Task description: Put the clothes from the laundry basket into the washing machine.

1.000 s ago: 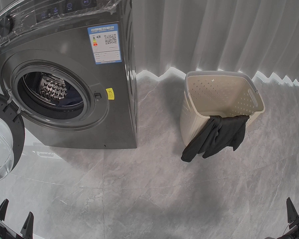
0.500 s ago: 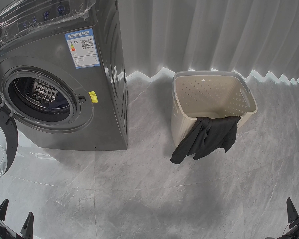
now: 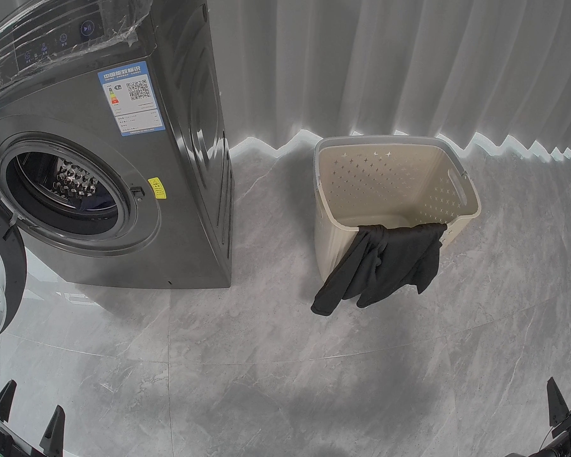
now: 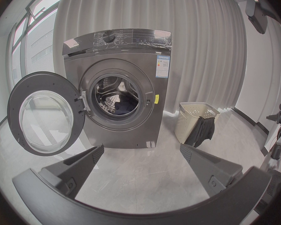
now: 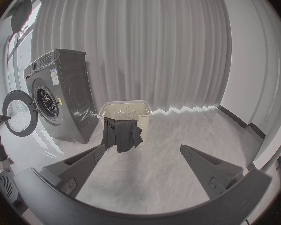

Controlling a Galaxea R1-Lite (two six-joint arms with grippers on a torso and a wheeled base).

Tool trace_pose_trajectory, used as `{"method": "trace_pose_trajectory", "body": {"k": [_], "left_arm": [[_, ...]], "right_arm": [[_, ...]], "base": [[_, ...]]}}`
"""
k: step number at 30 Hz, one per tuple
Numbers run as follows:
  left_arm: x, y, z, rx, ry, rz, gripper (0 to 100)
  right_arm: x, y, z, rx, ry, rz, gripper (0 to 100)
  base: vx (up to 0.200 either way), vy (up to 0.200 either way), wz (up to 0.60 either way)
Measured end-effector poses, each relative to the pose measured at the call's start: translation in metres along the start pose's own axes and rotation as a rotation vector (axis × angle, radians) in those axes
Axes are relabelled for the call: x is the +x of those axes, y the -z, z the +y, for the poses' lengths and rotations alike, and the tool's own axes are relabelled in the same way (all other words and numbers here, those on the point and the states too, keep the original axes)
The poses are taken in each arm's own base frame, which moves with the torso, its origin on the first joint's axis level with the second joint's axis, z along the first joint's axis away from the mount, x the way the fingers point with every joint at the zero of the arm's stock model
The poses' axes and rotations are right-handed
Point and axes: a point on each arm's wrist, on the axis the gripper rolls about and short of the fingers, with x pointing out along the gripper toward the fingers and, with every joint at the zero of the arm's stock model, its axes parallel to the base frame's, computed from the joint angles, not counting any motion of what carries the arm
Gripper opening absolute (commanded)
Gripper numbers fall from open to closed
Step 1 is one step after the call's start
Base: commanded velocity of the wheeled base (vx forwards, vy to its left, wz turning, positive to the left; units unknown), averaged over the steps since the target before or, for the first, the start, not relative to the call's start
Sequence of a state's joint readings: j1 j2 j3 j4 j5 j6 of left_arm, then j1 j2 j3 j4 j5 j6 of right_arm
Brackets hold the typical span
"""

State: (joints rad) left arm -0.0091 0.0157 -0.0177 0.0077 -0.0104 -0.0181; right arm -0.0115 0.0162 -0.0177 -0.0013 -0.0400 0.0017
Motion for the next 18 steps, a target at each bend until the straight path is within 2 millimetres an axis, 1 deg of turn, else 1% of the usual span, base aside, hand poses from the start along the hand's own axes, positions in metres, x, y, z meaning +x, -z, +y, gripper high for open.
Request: {"method": "trace_pose_trajectory", "body": {"k": [14,18], "left_arm": [[0.0,0.0,0.0,0.001,0.001,0.0,100],[0.0,-0.0001,0.0,0.001,0.002,0.0,100]], "right_arm": [[0.0,0.0,0.0,0.0,0.001,0.0,100],[0.0,0.0,0.0,0.0,0.0,0.0,100]], "base": [[0.0,-0.2,0.0],[0.0,0.0,0.0]]}}
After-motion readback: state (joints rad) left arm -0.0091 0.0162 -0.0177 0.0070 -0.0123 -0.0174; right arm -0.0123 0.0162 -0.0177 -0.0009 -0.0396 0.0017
